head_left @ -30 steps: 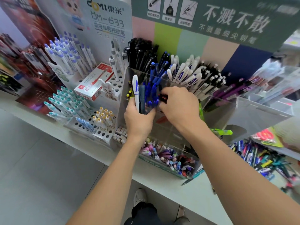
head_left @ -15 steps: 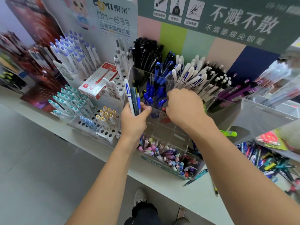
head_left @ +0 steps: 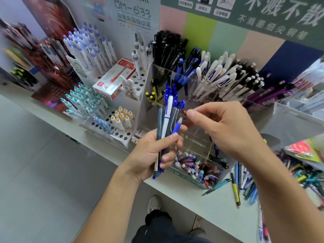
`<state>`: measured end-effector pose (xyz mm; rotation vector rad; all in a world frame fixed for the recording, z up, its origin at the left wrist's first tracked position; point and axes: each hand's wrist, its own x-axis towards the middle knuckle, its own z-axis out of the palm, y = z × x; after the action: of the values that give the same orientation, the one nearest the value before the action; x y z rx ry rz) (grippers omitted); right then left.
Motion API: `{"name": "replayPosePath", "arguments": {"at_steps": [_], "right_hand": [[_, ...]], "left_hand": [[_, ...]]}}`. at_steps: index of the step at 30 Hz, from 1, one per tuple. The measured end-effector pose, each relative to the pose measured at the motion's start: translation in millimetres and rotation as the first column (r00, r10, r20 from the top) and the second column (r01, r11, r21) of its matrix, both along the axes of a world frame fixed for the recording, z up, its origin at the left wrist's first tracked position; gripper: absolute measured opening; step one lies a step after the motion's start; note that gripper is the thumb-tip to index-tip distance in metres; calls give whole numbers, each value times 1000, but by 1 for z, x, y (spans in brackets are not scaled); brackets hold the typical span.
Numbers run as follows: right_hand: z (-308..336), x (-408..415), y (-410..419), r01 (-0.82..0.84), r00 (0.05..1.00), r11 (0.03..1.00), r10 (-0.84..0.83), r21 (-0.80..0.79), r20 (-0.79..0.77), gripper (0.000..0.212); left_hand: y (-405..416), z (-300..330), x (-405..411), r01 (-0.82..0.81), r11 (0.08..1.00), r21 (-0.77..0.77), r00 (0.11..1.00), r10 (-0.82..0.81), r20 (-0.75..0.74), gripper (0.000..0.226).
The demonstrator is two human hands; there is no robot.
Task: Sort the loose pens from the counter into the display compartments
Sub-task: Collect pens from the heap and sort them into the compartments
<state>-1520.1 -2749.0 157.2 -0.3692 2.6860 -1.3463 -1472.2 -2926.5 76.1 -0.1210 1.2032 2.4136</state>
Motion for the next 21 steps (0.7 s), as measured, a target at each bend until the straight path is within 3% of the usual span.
{"name": "replayPosePath", "arguments": {"at_steps": [3,8,15,18,19,21], "right_hand": [[-16,3,8,42,974,992,-15,-115,225,19],[-20,6,31,180,941,936,-74,-302,331,8],[-6,7,59,299,953,837,-240,-458,183,6],[-2,7,64,268,963,858,-233,-438,132,6],[-2,6,66,227,973,896,-197,-382,116,7],[-1,5,68,81,997,989,-78,-122,27,8]], "left_hand": [[19,9,5,8,977,-213,1000,-14,-26,12],[42,16,5,-38,947,-318,999,39,-4,30],[36,21,7,-83,931,-356,996,83,-16,24],[30,25,7,-180,948,-261,984,174,-45,19],[28,26,7,-216,937,-274,976,204,-71,16],[23,26,6,-270,898,-349,962,238,-132,6]]}}
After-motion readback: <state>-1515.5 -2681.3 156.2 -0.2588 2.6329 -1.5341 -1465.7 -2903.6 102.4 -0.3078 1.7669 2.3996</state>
